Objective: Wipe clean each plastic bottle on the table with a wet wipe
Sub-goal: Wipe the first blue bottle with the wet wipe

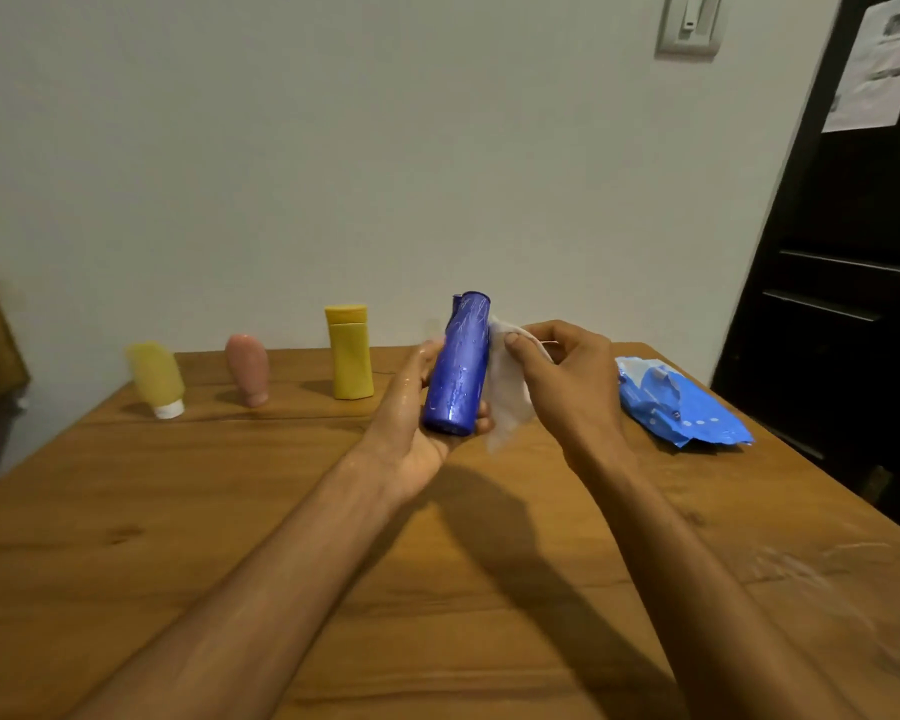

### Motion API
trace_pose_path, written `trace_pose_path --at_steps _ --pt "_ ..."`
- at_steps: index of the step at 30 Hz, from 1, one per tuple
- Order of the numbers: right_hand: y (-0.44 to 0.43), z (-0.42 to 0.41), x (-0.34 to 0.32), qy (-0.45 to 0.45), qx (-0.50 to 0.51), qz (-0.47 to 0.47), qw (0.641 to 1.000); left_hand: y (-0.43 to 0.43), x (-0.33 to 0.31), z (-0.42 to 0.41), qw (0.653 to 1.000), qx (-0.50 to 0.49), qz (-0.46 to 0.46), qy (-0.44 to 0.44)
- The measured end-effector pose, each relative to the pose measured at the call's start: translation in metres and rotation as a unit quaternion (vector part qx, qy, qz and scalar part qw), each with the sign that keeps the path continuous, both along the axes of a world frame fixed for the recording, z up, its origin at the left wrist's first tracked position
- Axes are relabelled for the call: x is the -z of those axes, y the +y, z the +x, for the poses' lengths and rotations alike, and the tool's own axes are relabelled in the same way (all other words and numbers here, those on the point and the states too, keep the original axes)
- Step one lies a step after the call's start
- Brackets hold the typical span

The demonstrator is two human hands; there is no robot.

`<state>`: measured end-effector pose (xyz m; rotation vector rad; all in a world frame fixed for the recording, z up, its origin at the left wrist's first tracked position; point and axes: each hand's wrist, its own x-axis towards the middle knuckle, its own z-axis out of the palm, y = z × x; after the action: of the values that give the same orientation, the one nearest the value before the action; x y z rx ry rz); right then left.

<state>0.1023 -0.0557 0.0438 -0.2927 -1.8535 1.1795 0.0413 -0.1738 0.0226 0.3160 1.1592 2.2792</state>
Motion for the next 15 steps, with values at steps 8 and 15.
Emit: trace_pose_path --at_steps 8,15 --pt "-0.059 0.036 0.019 -0.001 -0.118 0.012 0.993 -0.064 0.013 0.035 0.996 -0.009 0.073 -0.051" --pt "-0.086 0.045 0.039 -0.054 -0.204 0.026 0.977 -0.085 0.031 0.046 0.991 -0.022 0.079 -0.104"
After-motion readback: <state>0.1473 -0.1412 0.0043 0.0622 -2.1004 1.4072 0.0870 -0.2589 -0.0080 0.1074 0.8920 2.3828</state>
